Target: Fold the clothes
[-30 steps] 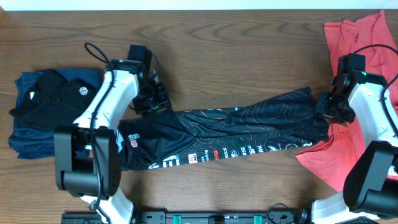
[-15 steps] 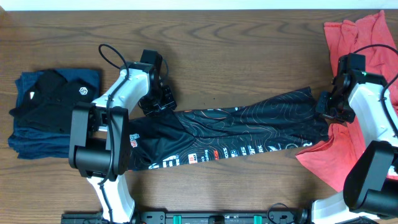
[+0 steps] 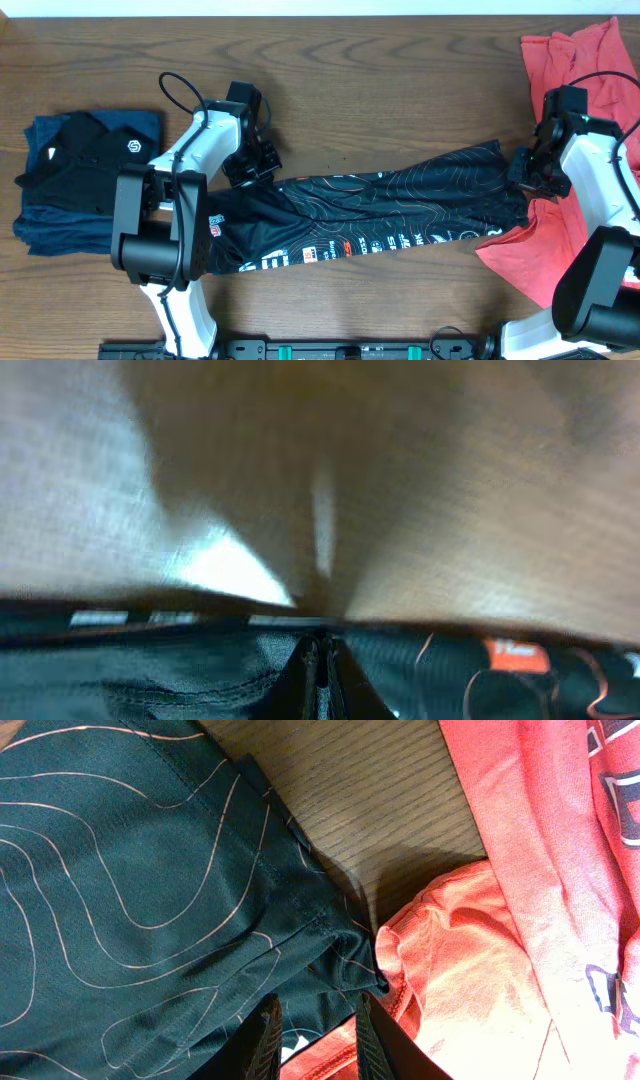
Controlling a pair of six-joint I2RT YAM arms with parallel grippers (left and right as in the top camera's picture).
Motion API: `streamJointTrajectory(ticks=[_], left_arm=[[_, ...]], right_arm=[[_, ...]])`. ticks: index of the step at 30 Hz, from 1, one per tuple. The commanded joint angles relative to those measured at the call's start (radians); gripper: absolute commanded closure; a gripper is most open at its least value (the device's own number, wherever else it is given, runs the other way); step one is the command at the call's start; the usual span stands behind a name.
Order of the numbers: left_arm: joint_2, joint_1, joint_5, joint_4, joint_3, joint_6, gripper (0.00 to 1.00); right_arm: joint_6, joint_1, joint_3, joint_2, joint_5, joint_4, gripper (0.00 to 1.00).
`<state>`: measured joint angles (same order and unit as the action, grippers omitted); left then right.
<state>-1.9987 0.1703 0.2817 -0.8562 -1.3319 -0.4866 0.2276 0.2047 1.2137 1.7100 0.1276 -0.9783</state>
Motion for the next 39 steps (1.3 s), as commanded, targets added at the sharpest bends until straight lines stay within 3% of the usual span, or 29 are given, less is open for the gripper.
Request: streamJointTrajectory(ticks=[1, 9, 19, 24, 32, 34, 35, 39], left_arm=[[0.08, 0.0, 0.006, -0.045, -0.011, 0.045, 0.94], [0.18, 0.098, 0.07, -0.201, -0.011, 0.18, 0.94], [0.177, 0.343, 0.064, -0.159, -0.011, 0.167, 0.94], [0.177, 0.383, -0.04, -0.155, -0.011, 0.099, 0.94], [0.177, 0.386, -0.039, -0.124, -0.011, 0.073, 0.93], [0.177, 0.388, -0.039, -0.118, -0.011, 0.073, 0.56], [0.177, 0.388, -0.039, -0.118, -0.011, 0.073, 0.46], [0.177, 0.387, -0.04, -0.113, -0.011, 0.074, 0.41]], right_arm=[[0.003, 0.011, 0.003, -0.018, -0.001, 0.002, 0.76], [0.003, 0.011, 0.003, -0.018, -0.001, 0.002, 0.76], [0.003, 0.011, 0.003, -0.018, -0.001, -0.001, 0.76], [0.003, 0.011, 0.003, -0.018, -0.002, -0.001, 0.76], [0.003, 0.011, 0.003, -0.018, -0.002, -0.002, 0.76], [0.003, 0.011, 0.003, -0.018, -0.002, -0.002, 0.76], [0.003, 0.011, 0.003, -0.018, -0.002, -0.002, 0.76], [0.003, 0.011, 0.003, -0.018, -0.028, -0.007, 0.72]])
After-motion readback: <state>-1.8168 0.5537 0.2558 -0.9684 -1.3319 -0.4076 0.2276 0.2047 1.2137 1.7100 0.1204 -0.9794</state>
